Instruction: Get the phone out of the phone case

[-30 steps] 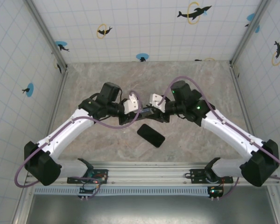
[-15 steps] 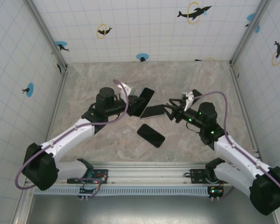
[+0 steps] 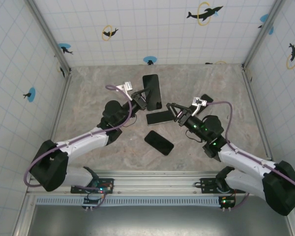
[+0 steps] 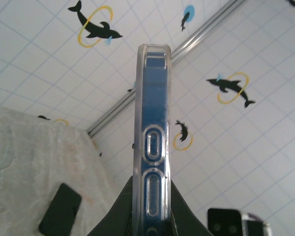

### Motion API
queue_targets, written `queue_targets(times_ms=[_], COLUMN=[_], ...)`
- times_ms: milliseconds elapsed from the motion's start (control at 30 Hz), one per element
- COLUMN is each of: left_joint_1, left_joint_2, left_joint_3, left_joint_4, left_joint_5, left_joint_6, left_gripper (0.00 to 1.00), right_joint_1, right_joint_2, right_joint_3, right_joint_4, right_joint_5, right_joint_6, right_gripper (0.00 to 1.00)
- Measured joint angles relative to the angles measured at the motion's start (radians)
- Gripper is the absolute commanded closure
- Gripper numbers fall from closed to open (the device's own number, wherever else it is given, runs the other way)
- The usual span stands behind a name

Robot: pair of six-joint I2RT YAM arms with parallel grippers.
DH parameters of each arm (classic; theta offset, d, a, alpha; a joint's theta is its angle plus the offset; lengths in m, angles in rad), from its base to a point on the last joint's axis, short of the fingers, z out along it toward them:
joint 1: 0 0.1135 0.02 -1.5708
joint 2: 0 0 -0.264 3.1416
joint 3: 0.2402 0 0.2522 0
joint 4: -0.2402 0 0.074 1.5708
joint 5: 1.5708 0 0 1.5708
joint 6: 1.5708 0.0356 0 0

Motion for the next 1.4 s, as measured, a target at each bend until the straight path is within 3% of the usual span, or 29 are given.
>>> queue_targets(times_ms=[167, 533, 733, 900, 1000, 1133, 1400], left_joint_1=[-0.044, -0.068, -0.068, -0.068, -0.067, -0.048, 0.07], left_joint_2=[0.021, 0.069, 0.069, 0.069, 0.068, 0.056, 0.053], left_joint_3=[0.0, -0.004, -0.031, -0.032, -0.032, -0.027, 0.055], left_joint_4=[0.111, 0.213, 0.244, 0.251, 0.248, 0.208, 0.039], left_joint_5=[-0.081, -0.162, -0.198, -0.203, -0.199, -0.154, 0.089], left_joint_6=[-0.068, -0.169, -0.208, -0.236, -0.242, -0.262, -0.291], left_gripper=[0.86, 0.84, 0.79, 0.74, 0.69, 0.66, 0.65], right_joint_1=[0.041, 0.088, 0.094, 0.092, 0.092, 0.085, 0.045], right_joint_2=[0.068, 0.23, 0.281, 0.303, 0.306, 0.305, 0.272], right_joint_3=[0.0, 0.01, 0.047, 0.061, 0.063, 0.063, 0.063], right_joint_4=[0.094, 0.359, 0.43, 0.459, 0.458, 0.452, 0.406], right_joint_5=[0.046, 0.094, 0.104, 0.097, 0.097, 0.096, 0.043], right_joint_6=[0.069, 0.173, 0.225, 0.269, 0.282, 0.295, 0.309], right_gripper=[0.43, 0.78, 0.82, 0.94, 0.96, 0.98, 1.0])
